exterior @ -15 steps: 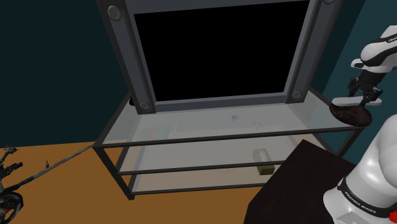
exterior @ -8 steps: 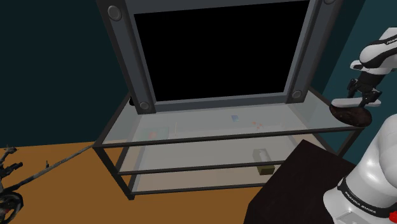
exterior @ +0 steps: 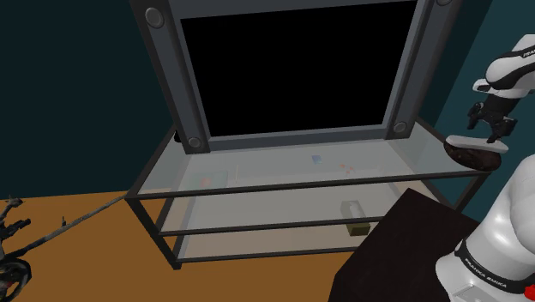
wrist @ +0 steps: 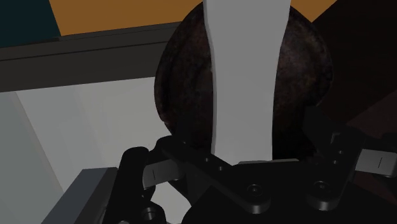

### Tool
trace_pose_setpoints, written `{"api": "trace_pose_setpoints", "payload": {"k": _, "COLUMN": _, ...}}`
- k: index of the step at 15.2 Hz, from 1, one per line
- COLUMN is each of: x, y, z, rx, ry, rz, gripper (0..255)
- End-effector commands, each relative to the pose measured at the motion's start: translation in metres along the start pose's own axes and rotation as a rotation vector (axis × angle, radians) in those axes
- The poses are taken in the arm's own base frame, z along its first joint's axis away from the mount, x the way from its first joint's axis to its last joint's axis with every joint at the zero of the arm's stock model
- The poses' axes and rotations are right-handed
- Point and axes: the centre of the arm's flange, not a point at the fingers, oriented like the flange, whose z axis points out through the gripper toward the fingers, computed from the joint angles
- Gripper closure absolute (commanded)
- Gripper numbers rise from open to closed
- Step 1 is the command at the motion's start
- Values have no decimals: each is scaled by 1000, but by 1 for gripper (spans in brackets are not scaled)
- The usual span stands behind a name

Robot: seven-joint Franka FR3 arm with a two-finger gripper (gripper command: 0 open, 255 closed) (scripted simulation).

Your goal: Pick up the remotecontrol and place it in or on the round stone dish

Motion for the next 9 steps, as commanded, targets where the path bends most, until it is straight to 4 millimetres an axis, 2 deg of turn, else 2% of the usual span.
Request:
{"api": "trace_pose_setpoints", "payload": {"k": 1, "x": -1, "y": -1, "z": -19, "rx": 1, "ry": 0, "rz": 0, "gripper": 0}}
{"api": "trace_pose_setpoints", "payload": {"k": 3, "x": -1, "y": 0, "z": -42, "rx": 1, "ry": 0, "rz": 0, "gripper": 0}}
{"api": "trace_pose_setpoints", "payload": {"k": 9, "x": -1, "y": 0, "z": -42, "rx": 1, "ry": 0, "rz": 0, "gripper": 0}}
